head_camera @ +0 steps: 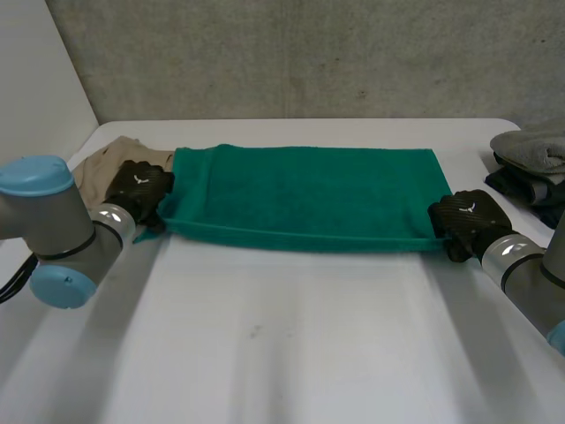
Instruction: Fold the laundry.
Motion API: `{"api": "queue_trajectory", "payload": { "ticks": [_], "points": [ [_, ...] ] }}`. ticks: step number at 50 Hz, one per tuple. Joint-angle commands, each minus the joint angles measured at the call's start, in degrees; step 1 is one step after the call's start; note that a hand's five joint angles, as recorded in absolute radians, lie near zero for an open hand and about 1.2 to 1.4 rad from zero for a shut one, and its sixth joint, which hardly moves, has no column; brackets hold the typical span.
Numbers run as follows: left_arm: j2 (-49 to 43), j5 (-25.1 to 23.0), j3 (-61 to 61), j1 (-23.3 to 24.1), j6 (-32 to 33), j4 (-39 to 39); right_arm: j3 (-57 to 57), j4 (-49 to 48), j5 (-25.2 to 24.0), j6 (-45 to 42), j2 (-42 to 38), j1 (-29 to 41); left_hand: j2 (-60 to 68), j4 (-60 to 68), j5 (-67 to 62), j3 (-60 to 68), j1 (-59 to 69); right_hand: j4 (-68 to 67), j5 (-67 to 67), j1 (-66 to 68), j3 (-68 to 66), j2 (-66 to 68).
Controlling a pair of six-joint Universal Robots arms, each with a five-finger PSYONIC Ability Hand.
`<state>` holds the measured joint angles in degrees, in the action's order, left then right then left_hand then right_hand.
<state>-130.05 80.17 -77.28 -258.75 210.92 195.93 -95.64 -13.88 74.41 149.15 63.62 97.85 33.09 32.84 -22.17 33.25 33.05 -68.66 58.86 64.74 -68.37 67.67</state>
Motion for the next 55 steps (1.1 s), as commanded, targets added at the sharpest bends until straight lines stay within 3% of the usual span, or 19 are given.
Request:
{"api": "queue_trajectory", "payload": {
  "ticks": [1,7,9,10,14,18,25,33,44,55],
  "points": [
    [-0.1,1.1,1.1,-2.0,-0.2,-1.0,0.2,0.4,0.3,0.3,0.8,-0.1,3.4,3.6,-4.3,3.2,3.4,-11.3,11.1,15.3,-11.6,12.3],
    [0.0,-2.6,0.6,-2.6,-0.2,-2.4,0.5,1.5,0.3,0.6,0.7,-0.4,22.8,23.1,-23.8,22.7,22.9,-11.3,11.1,15.3,-11.6,12.3],
    [0.4,-4.1,0.4,-2.7,-0.2,-3.5,0.6,1.9,0.3,0.7,0.7,-0.4,34.4,34.7,-35.3,34.3,34.5,-11.3,11.1,15.3,-11.6,12.3],
    [1.0,-5.4,0.0,-2.8,-0.2,-4.8,1.0,2.5,0.3,0.7,0.6,-0.4,46.8,47.0,-47.7,46.6,46.8,-11.3,11.1,15.3,-11.6,12.3],
    [2.7,-7.3,-0.4,-2.7,-0.2,-8.1,1.9,3.8,0.3,0.9,0.0,-0.5,46.9,47.2,-47.8,46.8,47.0,-11.3,11.1,15.3,-11.6,12.3],
    [4.5,-6.9,-0.8,-2.6,-0.5,-9.8,4.0,5.3,0.3,1.4,-1.4,-1.2,46.9,47.2,-47.8,46.8,47.0,12.2,-12.4,-8.2,11.9,-11.2],
    [5.9,-6.4,-1.2,-2.5,-1.9,-10.0,9.8,12.0,0.8,1.2,-6.0,-2.7,46.9,47.2,-47.8,46.8,47.0,31.1,-31.3,-27.1,30.8,-30.1],
    [5.2,-6.2,0.0,-1.8,-2.4,-10.2,13.5,18.2,1.4,0.2,-8.5,-4.7,46.9,47.2,-47.8,46.8,47.0,31.7,-31.9,-27.8,31.5,-30.8],
    [4.5,-5.6,2.3,-0.4,-2.4,-10.7,11.2,18.2,-2.5,0.5,-6.4,-6.2,46.9,47.2,-47.8,46.8,47.0,31.9,-32.1,-28.0,31.6,-30.9],
    [4.4,-4.0,4.8,0.1,-3.2,-13.4,11.6,17.7,-2.7,-2.7,-9.2,-5.5,46.9,47.2,-47.8,46.8,47.0,31.6,-31.8,-27.7,31.3,-30.6]
  ]
}}
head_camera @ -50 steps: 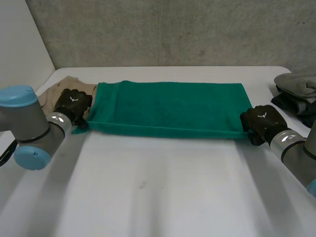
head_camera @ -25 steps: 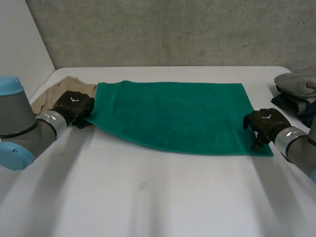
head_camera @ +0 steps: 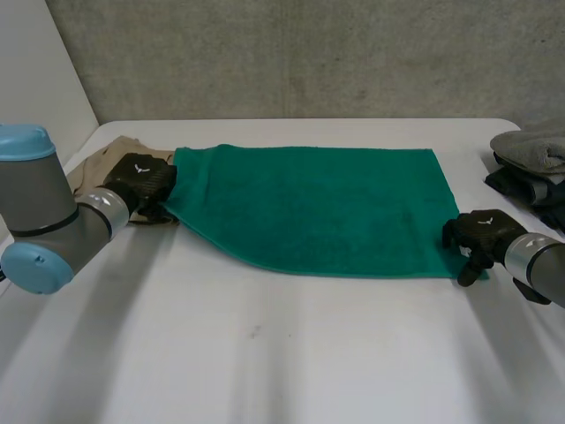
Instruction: Fold the laundry.
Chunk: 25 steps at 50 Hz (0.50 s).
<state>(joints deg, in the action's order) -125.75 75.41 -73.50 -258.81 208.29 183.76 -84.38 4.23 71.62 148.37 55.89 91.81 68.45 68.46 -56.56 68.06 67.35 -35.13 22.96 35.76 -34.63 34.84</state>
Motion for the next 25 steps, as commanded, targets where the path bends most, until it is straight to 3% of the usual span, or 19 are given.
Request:
{"api": "queue_trajectory", "payload": {
  "ticks": [1,14,25],
  "points": [
    [0.1,0.8,1.0,0.2,-0.7,-1.2,0.4,-0.6,0.1,-2.0,-1.6,0.6,11.5,11.5,-13.4,11.9,12.7,-2.3,4.5,1.7,-2.8,2.6],
    [0.8,0.5,0.6,0.1,-1.0,-1.4,1.9,-10.4,3.1,-1.5,-3.8,2.8,11.5,11.5,-13.4,11.9,12.7,-17.6,19.8,17.0,-18.1,17.9],
    [1.2,0.5,0.2,0.1,-1.0,-1.6,5.5,-10.2,4.8,-1.9,-6.8,3.4,11.5,11.5,-13.4,11.9,12.7,-18.6,20.8,18.0,-19.1,18.9]
  ]
}}
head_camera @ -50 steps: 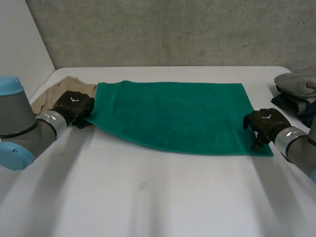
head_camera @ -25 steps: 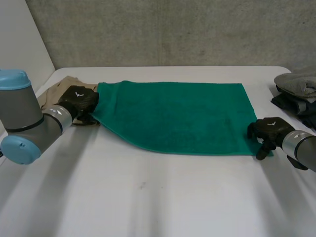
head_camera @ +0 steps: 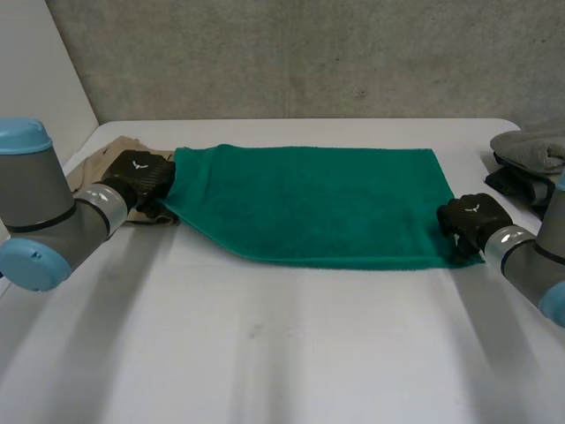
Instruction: Fold the laundry.
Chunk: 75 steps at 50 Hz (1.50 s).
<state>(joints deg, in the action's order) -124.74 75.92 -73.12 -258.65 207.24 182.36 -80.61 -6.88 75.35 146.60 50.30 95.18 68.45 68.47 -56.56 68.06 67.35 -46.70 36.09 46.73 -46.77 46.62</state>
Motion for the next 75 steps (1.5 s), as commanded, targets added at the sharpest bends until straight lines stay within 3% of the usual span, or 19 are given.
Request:
{"api": "queue_trajectory", "payload": {
  "ticks": [1,5,9,16,24,28,29,31,37,48,59,75],
  "points": [
    [0.2,0.0,-0.3,0.0,0.0,-0.2,1.8,1.0,1.2,0.2,-1.2,-0.1,11.5,11.5,-13.4,11.9,12.7,-7.0,7.6,7.0,-7.0,7.1],
    [0.2,-0.1,-0.3,0.2,0.0,-0.2,1.8,1.6,1.0,0.4,-0.6,-0.3,11.5,11.5,-13.4,11.9,12.7,-8.9,9.5,8.8,-8.8,8.9],
    [0.2,0.1,-0.3,0.6,0.1,-0.3,1.6,2.1,0.9,0.9,0.2,-0.6,11.5,11.5,-13.4,11.9,12.7,-33.2,33.8,33.2,-33.2,33.3],
    [3.4,0.5,-3.0,1.0,1.1,-6.0,-0.7,9.9,-2.0,-0.5,5.9,-2.3,11.5,11.5,-13.4,11.9,12.7,-33.3,33.9,33.3,-33.2,33.4],
    [9.2,0.7,-9.0,0.3,9.1,-13.9,-3.1,23.1,-6.0,-13.7,12.2,-7.3,11.5,11.5,-13.4,11.9,12.7,-33.3,33.9,33.3,-33.2,33.4],
    [9.0,0.7,-8.0,0.5,10.6,-13.6,-3.1,22.8,-7.7,-13.7,11.7,-7.9,11.5,11.5,-13.4,11.9,12.7,-26.6,27.2,26.5,-26.5,26.6],
    [8.5,0.9,-6.8,0.6,10.4,-13.8,-3.2,21.6,-7.8,-12.2,11.4,-7.5,11.5,11.5,-13.4,11.9,12.7,-17.4,18.0,17.4,-17.3,17.5],
    [7.8,0.9,-5.3,1.0,9.7,-14.0,-3.3,20.2,-7.8,-10.2,11.3,-7.3,11.5,11.5,-13.4,11.9,12.7,-6.6,7.2,6.6,-6.5,6.7],
    [4.4,2.0,2.1,2.5,4.7,-15.2,-4.6,16.8,-8.1,-2.9,11.0,-6.9,11.5,11.5,-13.4,11.9,12.7,7.4,-6.8,-7.4,7.5,-7.3],
    [-6.3,7.2,21.5,5.2,-0.3,-19.3,-4.0,10.1,-7.5,1.2,6.0,-4.0,11.5,11.5,-13.4,11.9,12.7,9.3,-8.7,-9.3,9.3,-9.2],
    [-18.4,11.9,40.4,5.7,-1.0,-26.3,-1.9,8.1,-4.5,1.3,3.0,-2.3,11.5,11.5,-13.4,11.9,12.7,6.6,-6.0,-6.6,6.7,-6.5],
    [-24.6,15.9,46.3,4.7,-0.7,-25.9,0.7,7.4,-3.9,1.1,0.8,-2.0,11.5,11.5,-13.4,11.9,12.7,3.9,-3.3,-3.9,4.0,-3.8]
  ]
}}
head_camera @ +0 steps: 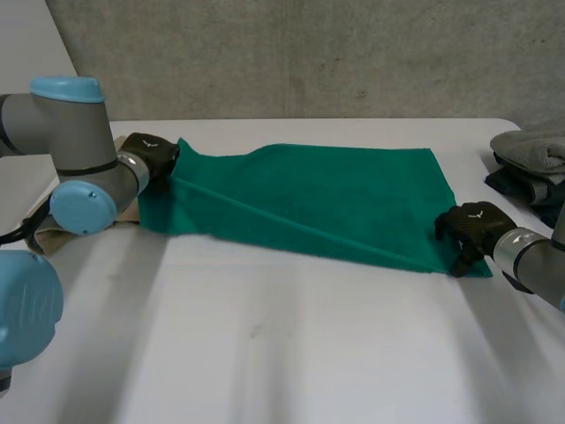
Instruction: Fold the laundry.
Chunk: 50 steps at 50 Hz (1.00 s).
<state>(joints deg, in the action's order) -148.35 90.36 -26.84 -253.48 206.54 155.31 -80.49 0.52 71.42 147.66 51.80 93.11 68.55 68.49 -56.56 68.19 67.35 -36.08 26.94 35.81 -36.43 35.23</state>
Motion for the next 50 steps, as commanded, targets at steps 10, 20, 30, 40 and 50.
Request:
{"api": "queue_trajectory", "payload": {
  "ticks": [10,20,30,40,50],
  "points": [
    [-1.2,1.8,-0.1,-1.0,0.1,1.3,1.2,-0.9,0.6,-0.3,-1.5,0.4,11.5,11.5,-13.4,11.8,12.7,-10.9,10.1,11.2,-10.6,11.8],
    [-0.1,1.8,-1.3,-1.0,-0.3,0.6,1.2,-0.6,0.9,-0.4,-1.5,0.6,11.5,11.5,-13.4,11.8,12.7,-43.9,43.1,44.2,-43.6,44.8],
    [13.1,-0.6,-20.7,-1.4,1.2,-3.7,-1.0,8.8,-3.5,-4.5,5.3,-3.9,11.5,11.5,-13.4,11.8,12.7,-43.9,43.1,44.2,-43.6,44.8],
    [32.4,-11.3,-53.1,-6.1,14.9,-11.0,-3.4,36.3,-4.4,-33.4,11.3,-12.2,11.5,11.5,-13.4,11.8,12.7,-43.9,43.1,44.2,-43.6,44.8],
    [38.9,-16.5,-68.6,-12.4,28.2,-14.9,-5.5,48.9,-1.5,-42.5,14.9,-16.6,11.5,11.5,-13.4,11.8,12.7,-43.9,43.1,44.2,-43.6,44.8]
  ]
}}
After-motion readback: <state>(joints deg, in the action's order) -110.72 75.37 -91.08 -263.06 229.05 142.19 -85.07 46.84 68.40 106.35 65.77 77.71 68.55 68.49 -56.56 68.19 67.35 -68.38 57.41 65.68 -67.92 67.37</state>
